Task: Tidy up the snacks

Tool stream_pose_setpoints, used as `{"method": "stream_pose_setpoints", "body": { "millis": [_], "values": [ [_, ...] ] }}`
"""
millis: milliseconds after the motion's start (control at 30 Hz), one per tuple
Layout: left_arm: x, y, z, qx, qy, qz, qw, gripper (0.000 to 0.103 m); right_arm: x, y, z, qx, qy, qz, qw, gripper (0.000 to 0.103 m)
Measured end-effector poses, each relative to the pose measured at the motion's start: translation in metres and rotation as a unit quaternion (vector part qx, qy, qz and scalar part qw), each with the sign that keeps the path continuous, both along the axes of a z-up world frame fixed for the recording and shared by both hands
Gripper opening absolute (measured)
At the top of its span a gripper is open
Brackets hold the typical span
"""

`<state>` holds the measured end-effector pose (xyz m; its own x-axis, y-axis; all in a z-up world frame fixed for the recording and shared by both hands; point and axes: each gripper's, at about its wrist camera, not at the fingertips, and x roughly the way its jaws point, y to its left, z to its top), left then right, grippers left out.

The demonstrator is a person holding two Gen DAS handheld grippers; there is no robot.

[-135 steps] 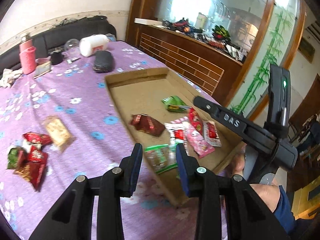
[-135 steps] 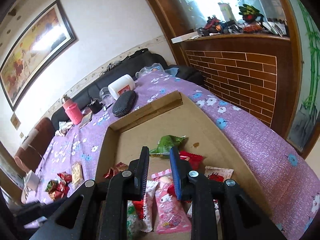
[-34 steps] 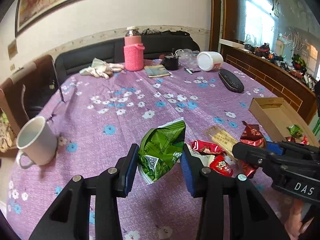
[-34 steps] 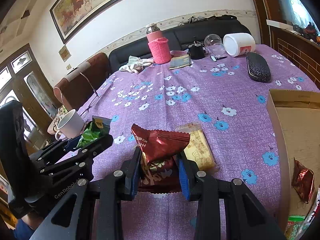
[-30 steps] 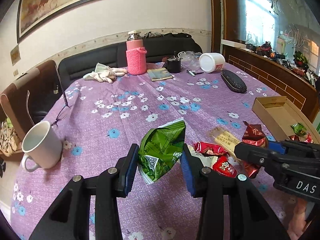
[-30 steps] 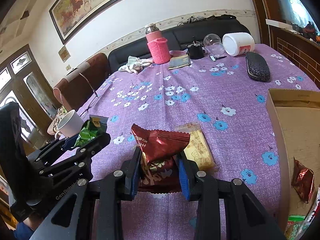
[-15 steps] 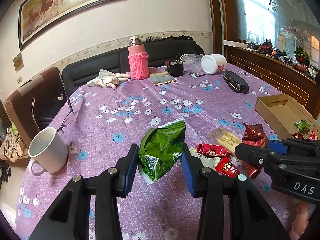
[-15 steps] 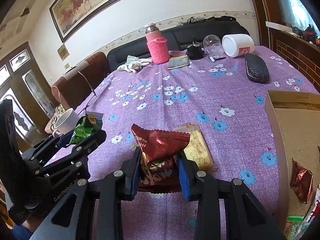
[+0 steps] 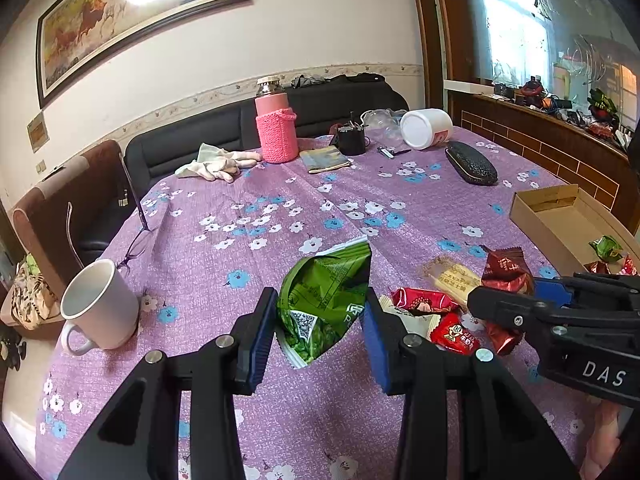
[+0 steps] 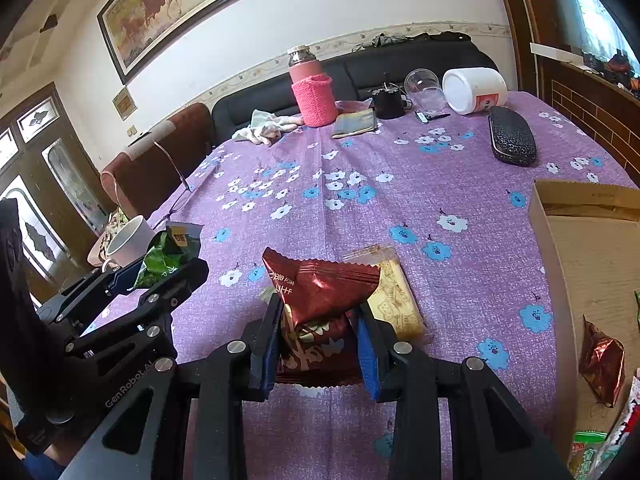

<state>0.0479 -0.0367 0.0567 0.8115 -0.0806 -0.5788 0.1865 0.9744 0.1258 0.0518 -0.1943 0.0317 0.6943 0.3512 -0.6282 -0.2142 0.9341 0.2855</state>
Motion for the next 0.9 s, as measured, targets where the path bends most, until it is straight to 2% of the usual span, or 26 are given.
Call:
{"method": "stream_pose_setpoints", "body": {
  "millis": [633,900],
  "values": [
    [0.001,0.003,0.004,-0.015,-0.001,-0.007,0.9999,0.040,0.004,-0.014,-0.002,0.016,0.009,-0.028,0.999,0.036],
    [-0.001,-0.005,0.002,-0.027,0.007,-0.031,0.9991,0.040,-0.002,-0.032,0.012,0.046,-0.012,-0.047,0.998,0.036]
  ]
}}
